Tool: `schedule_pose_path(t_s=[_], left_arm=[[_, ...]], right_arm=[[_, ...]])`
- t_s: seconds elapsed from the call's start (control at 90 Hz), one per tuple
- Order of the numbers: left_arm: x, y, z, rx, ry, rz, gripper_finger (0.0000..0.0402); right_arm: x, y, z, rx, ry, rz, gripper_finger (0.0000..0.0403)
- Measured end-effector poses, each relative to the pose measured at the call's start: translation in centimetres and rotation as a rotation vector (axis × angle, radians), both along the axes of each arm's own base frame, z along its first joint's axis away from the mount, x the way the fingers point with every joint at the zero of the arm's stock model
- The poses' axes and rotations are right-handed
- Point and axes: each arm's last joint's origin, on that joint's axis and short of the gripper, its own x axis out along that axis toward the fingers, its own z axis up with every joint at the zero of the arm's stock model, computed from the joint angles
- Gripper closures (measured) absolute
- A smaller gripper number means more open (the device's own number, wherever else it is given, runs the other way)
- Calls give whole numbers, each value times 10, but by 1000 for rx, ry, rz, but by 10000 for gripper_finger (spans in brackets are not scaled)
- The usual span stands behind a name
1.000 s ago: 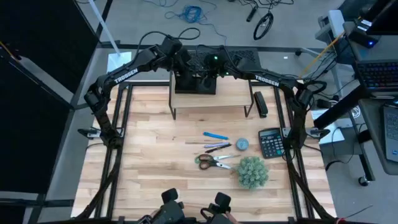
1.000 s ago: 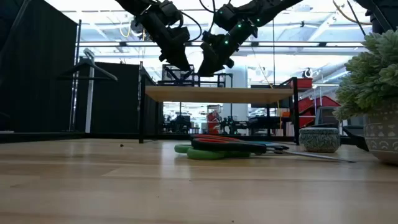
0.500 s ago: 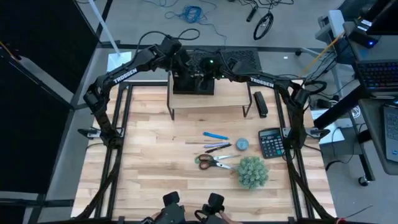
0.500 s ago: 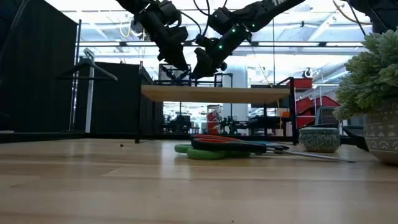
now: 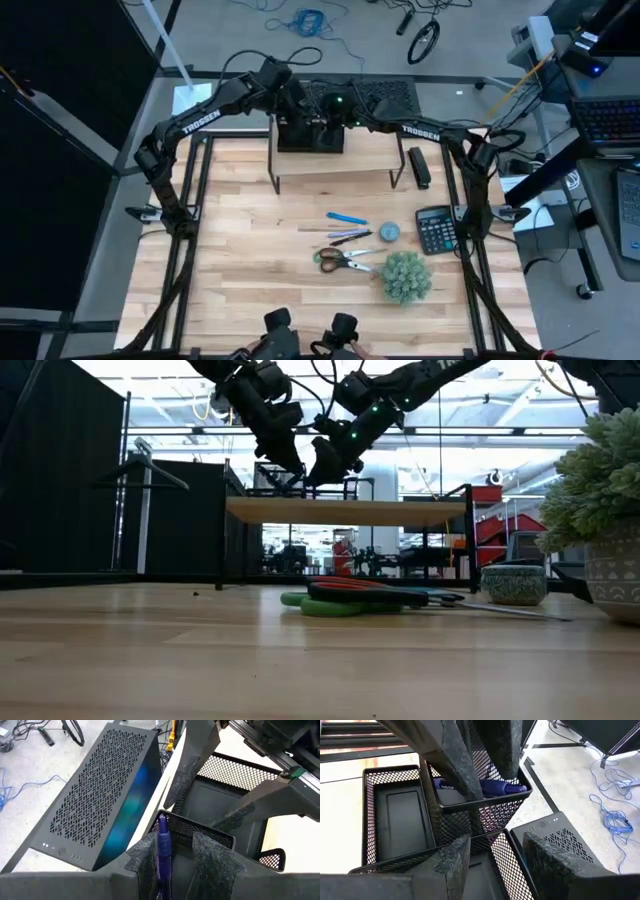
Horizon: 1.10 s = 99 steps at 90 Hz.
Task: Pick and place office supplies into organizer
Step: Remove the dark blue pen from the desk organizer on the shelf
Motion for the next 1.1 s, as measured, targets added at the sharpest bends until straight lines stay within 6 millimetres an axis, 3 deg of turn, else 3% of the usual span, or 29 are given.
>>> schedule_pose_path(t_s=[0.256, 0.611, 0.944, 1.1], left_arm=[[1, -1, -1, -8, -1, -17, 387], [-4, -3, 7, 41, 8, 15, 392], [-24, -19, 43, 161, -17, 35, 397], [-26, -21, 51, 193, -32, 37, 398]], right_arm=[[2, 2, 1, -24, 1, 19, 234], [2, 2, 1, -25, 0, 20, 234], [2, 3, 3, -26, -9, 26, 234], [0, 4, 8, -35, -16, 21, 234]])
